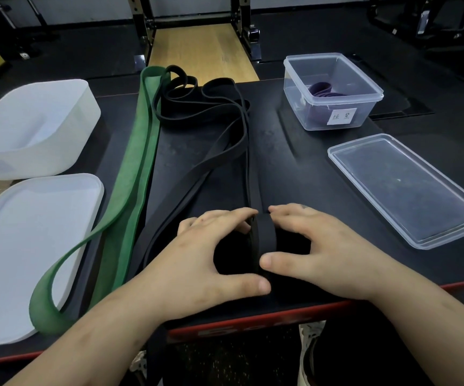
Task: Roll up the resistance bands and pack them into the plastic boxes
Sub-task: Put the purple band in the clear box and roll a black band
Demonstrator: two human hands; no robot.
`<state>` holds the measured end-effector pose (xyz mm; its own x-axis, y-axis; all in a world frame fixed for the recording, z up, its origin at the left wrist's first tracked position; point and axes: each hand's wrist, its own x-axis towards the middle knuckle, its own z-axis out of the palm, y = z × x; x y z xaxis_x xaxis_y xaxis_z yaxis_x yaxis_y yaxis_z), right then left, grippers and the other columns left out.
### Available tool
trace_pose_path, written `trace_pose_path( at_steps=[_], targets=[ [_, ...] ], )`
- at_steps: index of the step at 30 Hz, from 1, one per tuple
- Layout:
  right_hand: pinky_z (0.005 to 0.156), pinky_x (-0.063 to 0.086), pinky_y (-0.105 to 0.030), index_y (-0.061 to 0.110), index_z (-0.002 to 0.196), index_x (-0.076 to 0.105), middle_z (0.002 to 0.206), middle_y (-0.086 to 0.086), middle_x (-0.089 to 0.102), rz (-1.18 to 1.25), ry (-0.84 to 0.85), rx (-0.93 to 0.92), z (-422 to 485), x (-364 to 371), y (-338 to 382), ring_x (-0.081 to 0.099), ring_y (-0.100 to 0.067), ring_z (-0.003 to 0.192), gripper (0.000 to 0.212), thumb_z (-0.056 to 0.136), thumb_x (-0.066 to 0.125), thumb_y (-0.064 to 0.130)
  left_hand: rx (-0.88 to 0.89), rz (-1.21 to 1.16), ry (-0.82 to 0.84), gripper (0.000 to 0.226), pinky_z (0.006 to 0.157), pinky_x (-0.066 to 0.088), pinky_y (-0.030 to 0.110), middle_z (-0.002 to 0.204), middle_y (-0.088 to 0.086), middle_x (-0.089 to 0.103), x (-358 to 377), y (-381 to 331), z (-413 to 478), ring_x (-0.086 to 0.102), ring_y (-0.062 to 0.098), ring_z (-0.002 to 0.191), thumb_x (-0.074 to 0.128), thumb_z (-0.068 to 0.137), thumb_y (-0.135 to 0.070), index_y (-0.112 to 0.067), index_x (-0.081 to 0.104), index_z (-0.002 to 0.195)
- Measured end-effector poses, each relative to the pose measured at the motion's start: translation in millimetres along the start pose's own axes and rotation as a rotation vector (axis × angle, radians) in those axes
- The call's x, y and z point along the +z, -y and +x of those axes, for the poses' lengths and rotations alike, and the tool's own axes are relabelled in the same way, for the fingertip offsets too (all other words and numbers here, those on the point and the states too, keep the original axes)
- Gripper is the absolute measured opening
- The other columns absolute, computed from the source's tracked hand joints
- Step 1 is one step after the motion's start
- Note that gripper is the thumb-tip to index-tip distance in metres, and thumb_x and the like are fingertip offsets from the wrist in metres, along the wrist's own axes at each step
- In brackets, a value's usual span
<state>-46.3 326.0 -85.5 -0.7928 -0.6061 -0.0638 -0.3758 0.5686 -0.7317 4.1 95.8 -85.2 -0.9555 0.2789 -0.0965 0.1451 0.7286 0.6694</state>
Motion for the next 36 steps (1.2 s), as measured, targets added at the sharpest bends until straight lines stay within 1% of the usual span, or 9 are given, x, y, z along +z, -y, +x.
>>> trace_pose_path(
  at_steps=[3,6,9,12,16,21,26,31,36],
  targets=[
    [0.12,0.028,-0.023,0.065,0.115,0.059,0.151,0.029,0.042,-0.025,-0.018,0.011,1,1,-1,0.026,0.017,0.142,0.049,0.071,0.053,0.084,0.008,0.027,-0.028,0.078,0.106,0.026,0.017,0.13,-0.051,0.032,1,-2,4,0.022,-0.013,0.134,0.072,0.064,-0.074,-0.084,0.024,0.124],
    [0.115,0.029,-0.015,0.078,0.111,0.046,0.14,0.044,0.044,-0.014,0.0,0.034,0,-1,-1,0.027,0.023,0.137,0.04,0.072,0.053,0.088,0.016,0.028,-0.035,0.067,0.103,0.021,0.008,0.127,-0.056,0.029,1,-3,7,0.018,-0.022,0.13,0.07,0.066,-0.074,-0.083,0.028,0.117],
    [0.111,0.025,-0.011,0.079,0.129,0.034,0.125,0.054,0.044,0.007,-0.003,0.044,-3,-7,-1,0.024,0.027,0.136,0.066,0.069,0.061,0.086,0.004,0.041,-0.044,0.077,0.103,0.022,0.008,0.126,-0.054,0.031,1,-1,10,0.021,-0.019,0.132,0.065,0.068,-0.079,-0.067,0.035,0.138],
    [0.102,0.008,0.007,0.076,0.129,0.029,0.126,0.057,0.032,-0.015,0.042,0.038,-3,-10,0,0.004,0.042,0.125,0.073,0.064,0.065,0.079,0.018,0.068,-0.071,0.089,0.11,0.019,0.011,0.126,-0.054,0.032,2,3,13,0.023,-0.016,0.137,0.057,0.066,-0.083,-0.051,0.039,0.148],
    [0.112,0.013,-0.01,0.076,0.139,0.026,0.14,0.049,0.031,-0.002,0.07,0.093,-2,-9,-2,0.003,0.017,0.147,0.091,0.064,0.077,0.071,0.012,0.038,-0.075,0.089,0.115,0.022,0.021,0.135,-0.042,0.04,1,4,15,0.024,-0.011,0.141,0.059,0.066,-0.083,-0.049,0.044,0.147],
    [0.111,0.014,-0.01,0.08,0.12,0.031,0.14,0.049,0.03,-0.004,0.047,0.097,-1,-9,-4,0.004,0.021,0.145,0.079,0.058,0.079,0.071,-0.001,0.018,-0.082,0.089,0.119,0.021,0.025,0.142,-0.032,0.042,3,4,14,0.021,-0.01,0.145,0.059,0.062,-0.085,-0.05,0.049,0.143],
    [0.121,0.015,-0.018,0.076,0.122,0.042,0.158,0.036,0.029,-0.029,0.09,0.042,-7,-12,-7,0.007,0.02,0.147,0.075,0.054,0.071,0.086,0.036,0.03,-0.055,0.084,0.12,0.019,0.028,0.136,-0.033,0.049,7,2,9,0.016,-0.007,0.148,0.058,0.065,-0.085,-0.041,0.059,0.136],
    [0.126,0.022,-0.035,0.055,0.137,0.055,0.152,0.03,0.042,-0.029,0.106,-0.012,-7,-11,-15,0.013,0.013,0.15,0.079,0.067,0.068,0.087,0.069,0.039,-0.051,0.077,0.119,0.019,0.028,0.13,-0.036,0.051,9,3,6,0.017,-0.01,0.146,0.053,0.07,-0.086,-0.038,0.064,0.129],
    [0.115,0.028,-0.018,0.072,0.118,0.054,0.138,0.041,0.039,-0.009,0.135,-0.03,-5,-12,-12,0.02,0.021,0.142,0.05,0.071,0.063,0.086,0.095,0.066,-0.017,0.08,0.121,0.018,0.031,0.131,-0.043,0.046,3,3,6,0.018,-0.016,0.144,0.046,0.074,-0.09,-0.042,0.059,0.136]
  ],
)
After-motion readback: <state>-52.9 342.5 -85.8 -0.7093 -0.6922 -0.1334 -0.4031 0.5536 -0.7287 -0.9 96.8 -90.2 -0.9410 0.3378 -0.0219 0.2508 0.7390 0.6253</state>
